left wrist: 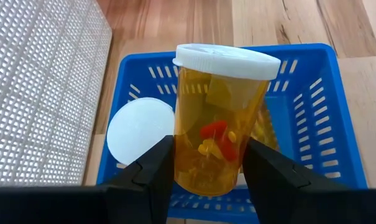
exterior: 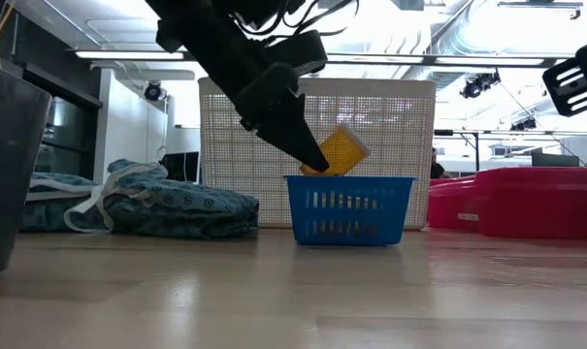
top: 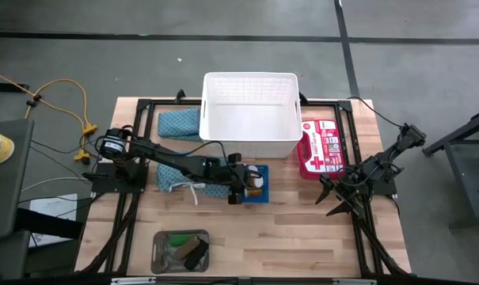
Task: Pick & place medical supplies in basket/bin
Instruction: Put the orange pill bottle into the blue bin, then put the bottom blue patient gown into the laundry organizer
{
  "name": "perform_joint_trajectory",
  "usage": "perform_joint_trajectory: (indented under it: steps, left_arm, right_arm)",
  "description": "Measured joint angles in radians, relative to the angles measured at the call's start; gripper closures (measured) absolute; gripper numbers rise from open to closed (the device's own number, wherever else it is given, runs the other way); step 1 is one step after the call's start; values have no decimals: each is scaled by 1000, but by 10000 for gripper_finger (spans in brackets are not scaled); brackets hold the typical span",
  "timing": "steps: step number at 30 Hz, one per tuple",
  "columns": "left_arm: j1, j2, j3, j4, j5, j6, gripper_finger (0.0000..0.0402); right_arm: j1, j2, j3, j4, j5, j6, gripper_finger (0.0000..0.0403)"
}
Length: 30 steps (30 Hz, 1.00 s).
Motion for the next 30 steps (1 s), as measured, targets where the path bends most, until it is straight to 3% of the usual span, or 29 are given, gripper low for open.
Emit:
perform_joint_trajectory:
  steps: [14,30]
  left_arm:
    - [-2,0,0,-15,2,-36,198]
    - [-2,0,0,-16,2,-36,194]
  right_arm:
    - [0,0,0,0,0,0,177]
    - [0,0,0,0,0,0,177]
